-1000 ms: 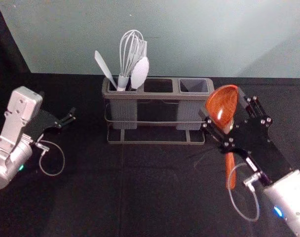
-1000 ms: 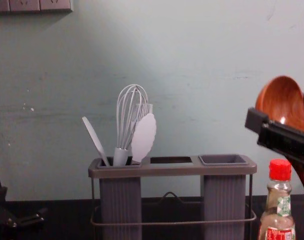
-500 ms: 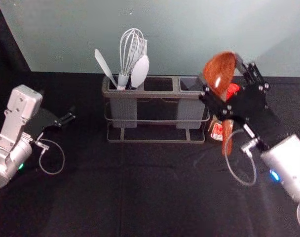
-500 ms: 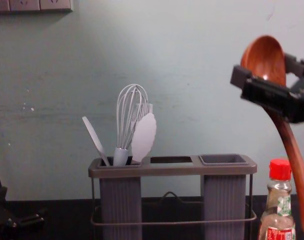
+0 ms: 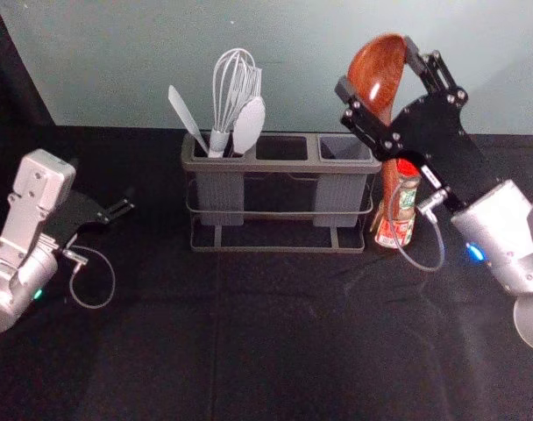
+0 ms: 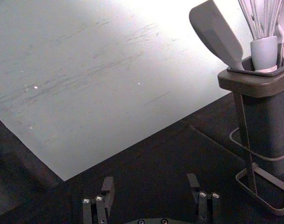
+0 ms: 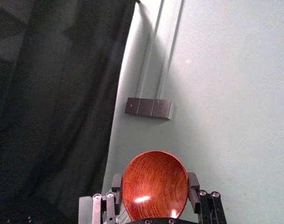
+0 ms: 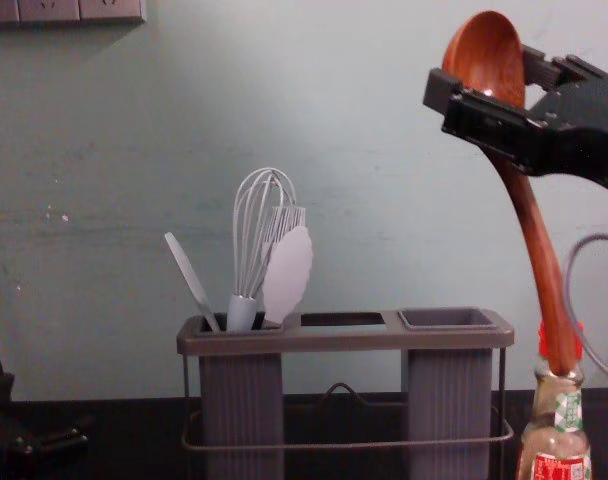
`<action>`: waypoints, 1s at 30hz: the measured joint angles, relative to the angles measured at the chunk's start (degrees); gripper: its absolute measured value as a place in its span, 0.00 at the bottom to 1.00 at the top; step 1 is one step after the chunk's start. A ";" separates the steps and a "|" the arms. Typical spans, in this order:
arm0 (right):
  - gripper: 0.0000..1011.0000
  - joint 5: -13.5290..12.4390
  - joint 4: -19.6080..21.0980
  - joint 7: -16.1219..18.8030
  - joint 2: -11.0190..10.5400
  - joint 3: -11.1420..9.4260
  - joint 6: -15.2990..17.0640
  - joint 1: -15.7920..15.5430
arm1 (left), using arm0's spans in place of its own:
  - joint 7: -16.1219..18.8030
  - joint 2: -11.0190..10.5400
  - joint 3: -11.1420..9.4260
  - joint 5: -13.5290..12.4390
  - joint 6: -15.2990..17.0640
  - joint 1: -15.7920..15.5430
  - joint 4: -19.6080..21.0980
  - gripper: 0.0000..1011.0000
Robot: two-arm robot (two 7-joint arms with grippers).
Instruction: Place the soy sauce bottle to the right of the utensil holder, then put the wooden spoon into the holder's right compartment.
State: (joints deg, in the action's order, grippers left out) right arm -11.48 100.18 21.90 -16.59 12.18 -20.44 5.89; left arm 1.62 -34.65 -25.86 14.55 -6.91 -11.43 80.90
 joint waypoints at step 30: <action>0.83 -1.51 -20.76 1.67 6.30 3.22 -7.05 16.72 | 0.00 0.00 0.00 0.00 0.00 0.00 0.00 1.00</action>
State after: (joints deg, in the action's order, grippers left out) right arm -12.98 79.43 23.57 -10.29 15.40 -27.49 22.61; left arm 1.62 -34.64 -25.86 14.55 -6.91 -11.43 80.90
